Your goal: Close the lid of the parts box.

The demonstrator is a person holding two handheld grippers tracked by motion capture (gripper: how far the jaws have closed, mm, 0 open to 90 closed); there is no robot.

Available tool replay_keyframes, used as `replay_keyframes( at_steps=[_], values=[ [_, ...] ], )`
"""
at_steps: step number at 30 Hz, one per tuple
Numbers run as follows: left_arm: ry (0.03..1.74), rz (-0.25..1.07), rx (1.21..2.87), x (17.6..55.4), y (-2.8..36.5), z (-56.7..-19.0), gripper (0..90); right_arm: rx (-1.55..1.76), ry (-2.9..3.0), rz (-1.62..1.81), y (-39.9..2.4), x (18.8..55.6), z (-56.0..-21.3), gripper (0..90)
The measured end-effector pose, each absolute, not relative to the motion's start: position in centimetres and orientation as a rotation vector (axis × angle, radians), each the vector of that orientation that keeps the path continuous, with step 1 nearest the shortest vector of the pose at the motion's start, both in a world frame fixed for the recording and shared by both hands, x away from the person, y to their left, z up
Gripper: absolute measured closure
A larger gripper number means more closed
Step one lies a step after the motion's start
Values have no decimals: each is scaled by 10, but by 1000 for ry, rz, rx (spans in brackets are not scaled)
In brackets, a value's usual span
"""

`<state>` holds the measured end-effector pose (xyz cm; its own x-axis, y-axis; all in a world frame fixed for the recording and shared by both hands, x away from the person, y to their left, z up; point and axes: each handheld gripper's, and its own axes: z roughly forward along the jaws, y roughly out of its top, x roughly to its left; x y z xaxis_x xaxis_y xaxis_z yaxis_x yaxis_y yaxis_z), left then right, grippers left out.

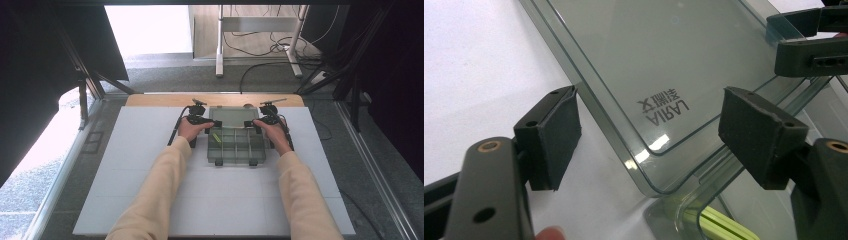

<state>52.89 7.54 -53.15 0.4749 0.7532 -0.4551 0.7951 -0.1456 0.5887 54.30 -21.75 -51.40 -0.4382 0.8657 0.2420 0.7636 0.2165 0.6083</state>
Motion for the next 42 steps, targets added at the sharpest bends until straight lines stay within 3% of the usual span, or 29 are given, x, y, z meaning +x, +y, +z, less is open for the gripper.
replay_keyframes(
  at_steps=[42],
  values=[
    [1280, -79, 1892, 529, 75, -533, 258, 1688, 2295, 1086, -222, 544, -512, 252]
  ],
)
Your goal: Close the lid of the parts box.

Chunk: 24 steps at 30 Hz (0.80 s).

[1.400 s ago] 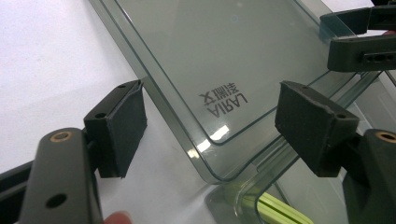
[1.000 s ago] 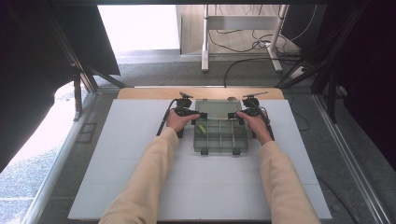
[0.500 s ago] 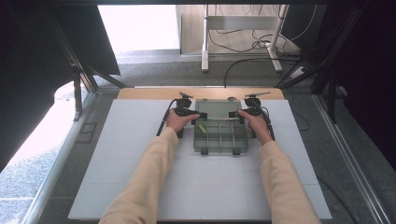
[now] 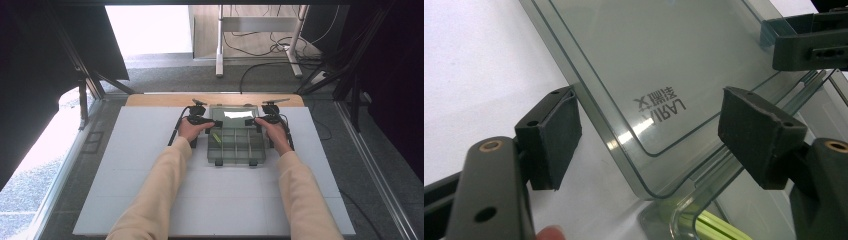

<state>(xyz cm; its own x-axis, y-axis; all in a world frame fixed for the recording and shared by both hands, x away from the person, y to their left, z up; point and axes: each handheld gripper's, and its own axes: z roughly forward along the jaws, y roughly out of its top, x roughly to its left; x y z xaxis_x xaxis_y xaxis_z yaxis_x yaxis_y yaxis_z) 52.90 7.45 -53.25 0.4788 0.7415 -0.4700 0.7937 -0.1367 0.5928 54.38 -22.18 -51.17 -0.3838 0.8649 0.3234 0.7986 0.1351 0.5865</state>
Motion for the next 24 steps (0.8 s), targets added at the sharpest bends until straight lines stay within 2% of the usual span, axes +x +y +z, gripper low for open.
replay_keyframes(
  at_steps=[24],
  values=[
    [1230, -31, 1868, 526, 78, -520, 268, 1644, 2239, 1151, -223, 538, -499, 266]
  ],
)
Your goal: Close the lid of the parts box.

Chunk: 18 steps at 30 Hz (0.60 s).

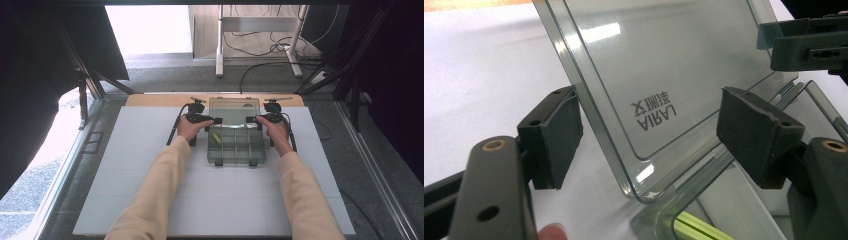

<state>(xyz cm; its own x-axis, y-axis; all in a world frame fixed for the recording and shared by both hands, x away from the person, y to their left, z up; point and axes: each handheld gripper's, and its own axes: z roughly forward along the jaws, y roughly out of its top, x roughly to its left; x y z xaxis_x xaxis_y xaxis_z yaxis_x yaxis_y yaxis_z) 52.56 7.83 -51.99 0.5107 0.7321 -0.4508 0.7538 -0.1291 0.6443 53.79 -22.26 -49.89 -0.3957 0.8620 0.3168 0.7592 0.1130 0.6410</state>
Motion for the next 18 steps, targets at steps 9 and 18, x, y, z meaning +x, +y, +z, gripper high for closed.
replay_keyframes(
  at_steps=[9, 18],
  values=[
    [1210, -13, 1847, 523, 80, -513, 271, 1621, 2220, 1178, -223, 534, -492, 267],
    [1184, 10, 1843, 520, 82, -505, 275, 1595, 2194, 1216, -224, 530, -487, 271]
  ],
)
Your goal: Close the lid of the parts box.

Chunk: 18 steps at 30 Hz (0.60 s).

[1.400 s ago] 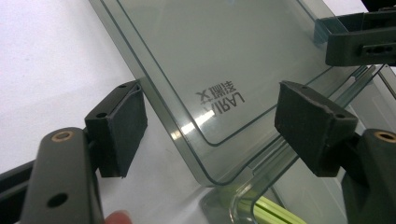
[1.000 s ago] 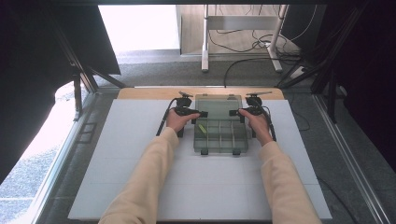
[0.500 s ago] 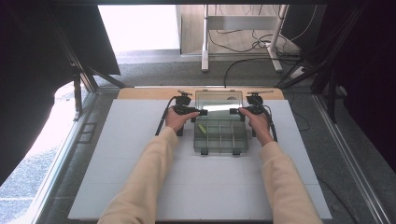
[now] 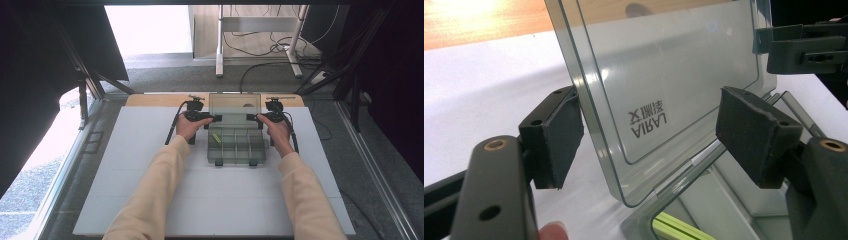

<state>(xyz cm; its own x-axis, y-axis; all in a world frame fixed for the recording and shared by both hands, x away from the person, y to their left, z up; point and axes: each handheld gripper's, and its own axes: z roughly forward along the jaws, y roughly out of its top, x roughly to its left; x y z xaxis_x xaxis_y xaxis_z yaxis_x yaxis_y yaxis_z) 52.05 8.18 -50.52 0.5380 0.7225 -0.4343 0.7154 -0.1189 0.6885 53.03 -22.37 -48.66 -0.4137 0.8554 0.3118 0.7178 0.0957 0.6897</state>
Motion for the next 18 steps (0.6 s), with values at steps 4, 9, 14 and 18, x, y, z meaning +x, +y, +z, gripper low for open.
replay_keyframes(
  at_steps=[4, 9, 14, 18],
  values=[
    [1175, 16, 1840, 519, 83, -502, 277, 1585, 2180, 1238, -224, 528, -484, 271],
    [1162, 17, 1837, 517, 83, -499, 277, 1578, 2165, 1269, -225, 525, -482, 272],
    [1149, 23, 1843, 516, 84, -495, 277, 1566, 2154, 1295, -226, 522, -480, 274],
    [1137, 30, 1852, 515, 84, -493, 277, 1559, 2144, 1308, -226, 520, -479, 275]
  ],
)
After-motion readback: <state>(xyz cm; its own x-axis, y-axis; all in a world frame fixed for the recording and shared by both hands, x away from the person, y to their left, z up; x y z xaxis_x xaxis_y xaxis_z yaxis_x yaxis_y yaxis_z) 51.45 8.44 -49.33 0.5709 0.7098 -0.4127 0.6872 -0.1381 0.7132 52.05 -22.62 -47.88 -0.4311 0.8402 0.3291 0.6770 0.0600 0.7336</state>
